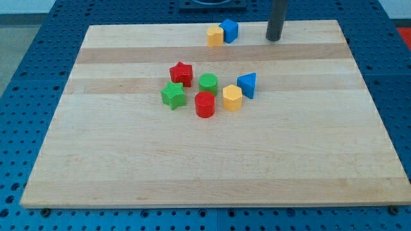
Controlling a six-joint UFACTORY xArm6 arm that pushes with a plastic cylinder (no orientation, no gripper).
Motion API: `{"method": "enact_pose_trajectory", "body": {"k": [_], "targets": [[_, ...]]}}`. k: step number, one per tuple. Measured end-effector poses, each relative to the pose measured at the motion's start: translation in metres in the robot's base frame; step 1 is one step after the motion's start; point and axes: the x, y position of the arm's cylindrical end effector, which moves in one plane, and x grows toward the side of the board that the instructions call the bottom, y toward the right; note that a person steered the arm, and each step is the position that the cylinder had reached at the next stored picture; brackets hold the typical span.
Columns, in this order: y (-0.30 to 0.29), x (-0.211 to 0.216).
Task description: Place the cube above the triangle
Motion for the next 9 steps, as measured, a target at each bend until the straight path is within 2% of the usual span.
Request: {"method": "enact_pose_trajectory", "body": {"k": [1,4,7,9], "targets": [[-0.003,-0.031],[-0.109,-0.039],[-0.111,-0.004],[-0.111,0.041]]}}
